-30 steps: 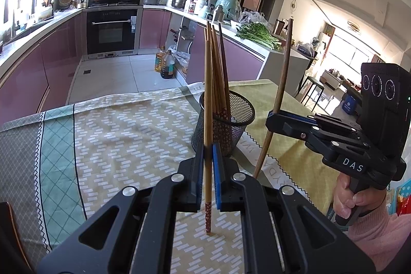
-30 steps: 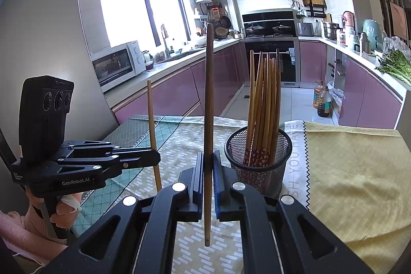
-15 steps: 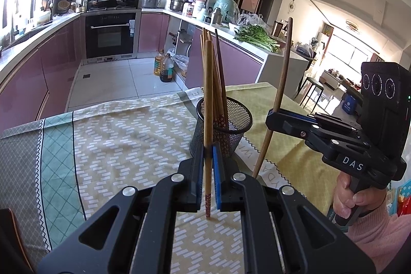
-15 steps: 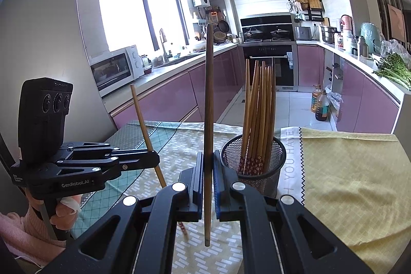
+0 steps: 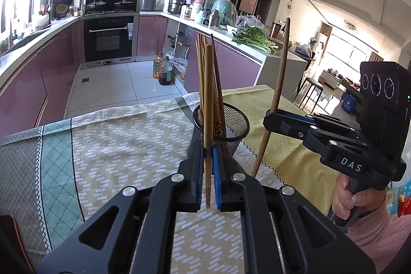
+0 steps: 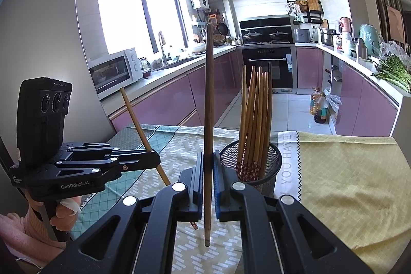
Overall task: Organize utensils
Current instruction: 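Lift both held chopsticks upright and carry them toward the black mesh cup, then lower the left tool's chopstick into the mesh cup while the right tool inserts its chopstick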
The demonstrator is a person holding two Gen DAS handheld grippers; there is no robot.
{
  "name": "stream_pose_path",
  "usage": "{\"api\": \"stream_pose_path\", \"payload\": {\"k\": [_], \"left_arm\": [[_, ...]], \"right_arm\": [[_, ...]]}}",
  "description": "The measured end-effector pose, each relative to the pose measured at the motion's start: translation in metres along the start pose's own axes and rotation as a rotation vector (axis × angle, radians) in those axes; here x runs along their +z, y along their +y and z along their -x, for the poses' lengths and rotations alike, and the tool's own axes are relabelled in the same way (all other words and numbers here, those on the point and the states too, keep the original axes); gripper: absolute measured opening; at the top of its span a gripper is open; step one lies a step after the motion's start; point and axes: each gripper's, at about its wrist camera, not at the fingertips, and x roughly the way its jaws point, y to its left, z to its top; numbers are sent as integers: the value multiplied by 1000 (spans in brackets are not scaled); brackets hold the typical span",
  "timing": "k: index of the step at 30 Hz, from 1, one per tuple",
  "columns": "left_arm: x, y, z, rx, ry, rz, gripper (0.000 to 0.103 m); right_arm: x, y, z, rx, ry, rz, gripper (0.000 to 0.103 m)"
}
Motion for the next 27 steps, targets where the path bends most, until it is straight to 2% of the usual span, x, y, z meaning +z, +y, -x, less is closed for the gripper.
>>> {"api": "stream_pose_path", "payload": {"k": [27], "left_arm": [[17,-11,4,-5,-22,-44,8]], "right_arm": [[13,3,-2,-7,-35,28,6]]}}
